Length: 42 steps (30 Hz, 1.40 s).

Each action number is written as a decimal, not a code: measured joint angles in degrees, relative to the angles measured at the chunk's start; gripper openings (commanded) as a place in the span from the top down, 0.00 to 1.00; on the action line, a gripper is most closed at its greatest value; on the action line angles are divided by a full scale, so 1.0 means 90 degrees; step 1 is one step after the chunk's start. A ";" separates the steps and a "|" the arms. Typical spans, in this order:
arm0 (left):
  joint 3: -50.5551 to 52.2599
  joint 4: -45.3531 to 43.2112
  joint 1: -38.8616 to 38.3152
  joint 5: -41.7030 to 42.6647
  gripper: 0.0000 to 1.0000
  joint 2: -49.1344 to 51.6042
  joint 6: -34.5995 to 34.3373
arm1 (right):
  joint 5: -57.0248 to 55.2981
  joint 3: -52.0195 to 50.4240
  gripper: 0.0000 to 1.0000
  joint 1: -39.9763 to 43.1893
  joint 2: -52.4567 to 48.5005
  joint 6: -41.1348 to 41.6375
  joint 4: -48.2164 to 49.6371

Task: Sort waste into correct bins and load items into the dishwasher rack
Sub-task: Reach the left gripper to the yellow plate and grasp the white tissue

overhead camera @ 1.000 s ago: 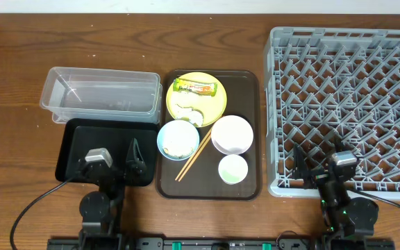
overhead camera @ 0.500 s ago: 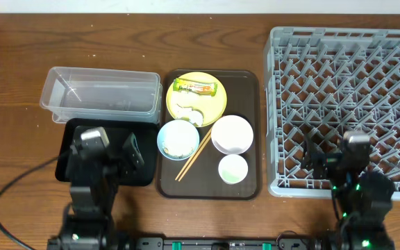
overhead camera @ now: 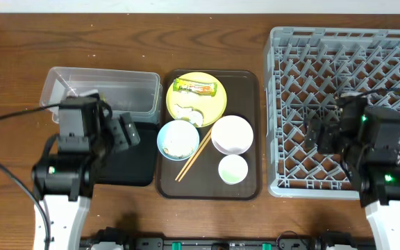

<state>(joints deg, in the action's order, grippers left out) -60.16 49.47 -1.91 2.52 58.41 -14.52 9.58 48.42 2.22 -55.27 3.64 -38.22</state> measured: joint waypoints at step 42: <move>-0.0308 -0.3385 -0.2603 0.0170 0.23 0.4983 0.0928 | 0.0248 0.0027 0.01 0.0000 -0.0058 0.0000 -0.0044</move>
<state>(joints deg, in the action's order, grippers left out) -62.94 19.00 -25.34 4.05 103.26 -6.17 11.81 48.66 2.22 -55.79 3.64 -38.61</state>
